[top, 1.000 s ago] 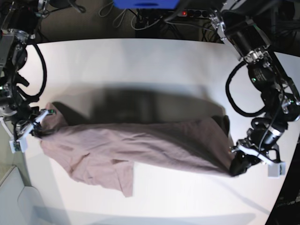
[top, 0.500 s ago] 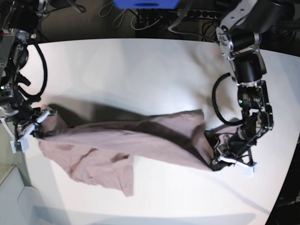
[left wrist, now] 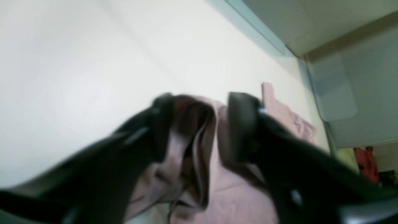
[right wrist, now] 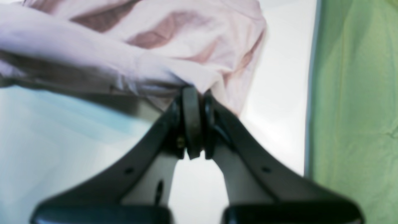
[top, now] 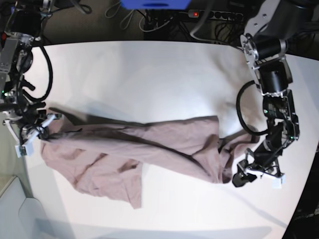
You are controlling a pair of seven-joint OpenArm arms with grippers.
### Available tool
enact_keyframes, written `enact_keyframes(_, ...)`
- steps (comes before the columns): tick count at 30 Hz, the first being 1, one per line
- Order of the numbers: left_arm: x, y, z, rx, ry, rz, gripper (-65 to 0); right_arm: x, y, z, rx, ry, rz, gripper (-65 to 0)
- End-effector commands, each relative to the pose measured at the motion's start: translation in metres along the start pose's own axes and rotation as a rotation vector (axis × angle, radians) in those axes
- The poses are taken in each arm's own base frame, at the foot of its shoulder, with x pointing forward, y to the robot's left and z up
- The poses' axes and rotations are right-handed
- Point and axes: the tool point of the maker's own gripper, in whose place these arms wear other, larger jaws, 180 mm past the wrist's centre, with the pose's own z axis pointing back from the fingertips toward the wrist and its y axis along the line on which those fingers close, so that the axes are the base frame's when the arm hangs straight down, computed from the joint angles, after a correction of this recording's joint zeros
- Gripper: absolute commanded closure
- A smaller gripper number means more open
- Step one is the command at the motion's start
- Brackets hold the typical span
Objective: Layout the t-shirt on the table in an organized manner, then fold the t-shirt properly
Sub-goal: 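Pull the shirt edge with the left gripper away from the right gripper, then lift and fling the shirt with both grippers, spreading it across the table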
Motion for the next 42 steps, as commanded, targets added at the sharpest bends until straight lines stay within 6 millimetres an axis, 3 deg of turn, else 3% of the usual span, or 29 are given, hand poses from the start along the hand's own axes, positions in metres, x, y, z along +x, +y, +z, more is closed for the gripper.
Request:
enact_keyframes(1,0.02,-0.011,0.001,-0.037,-0.055,-0.013,-37.0,0.018,-0.005,0.005,-0.011,-0.055,0.014,0.0)
enact_keyframes(5,0.01,-0.008,0.003,-0.03,-0.022,-0.011,-45.3,0.017,-0.005,0.005,-0.01,-0.053,0.013,0.0)
enact_keyframes(8,-0.014,-0.008,0.009,-0.03,0.08,-0.022,-48.2,0.017,-0.005,0.005,-0.009,-0.054,0.012,0.0)
enact_keyframes(16,-0.073,-0.027,0.06,-0.044,0.109,-0.098,-48.5,0.016,-0.003,0.005,-0.004,-0.05,0.009,0.0)
enact_keyframes(20,-0.103,-0.02,0.07,-0.024,0.15,-0.073,-48.1,0.015,0.002,0.003,0.006,-0.052,-0.002,0.0)
enact_keyframes(24,-0.128,-0.012,0.069,-0.011,0.199,-0.024,-47.9,0.009,0.003,0.003,0.009,-0.042,-0.003,0.0)
enact_keyframes(29,-0.144,-0.001,0.068,0.009,0.239,0.012,-40.7,0.007,0.003,0.003,0.01,-0.037,-0.003,0.0)
enact_keyframes(32,-0.153,0.005,0.066,0.023,0.259,0.036,-39.6,0.007,0.003,0.003,0.01,-0.036,-0.004,0.0)
enact_keyframes(40,-0.161,0.018,0.052,0.071,0.275,0.016,-39.0,0.007,0.003,0.003,0.01,-0.036,-0.004,0.0)
enact_keyframes(42,-0.162,0.017,0.051,0.072,0.283,0.008,-33.9,0.006,0.003,0.003,0.01,-0.034,-0.004,0.0)
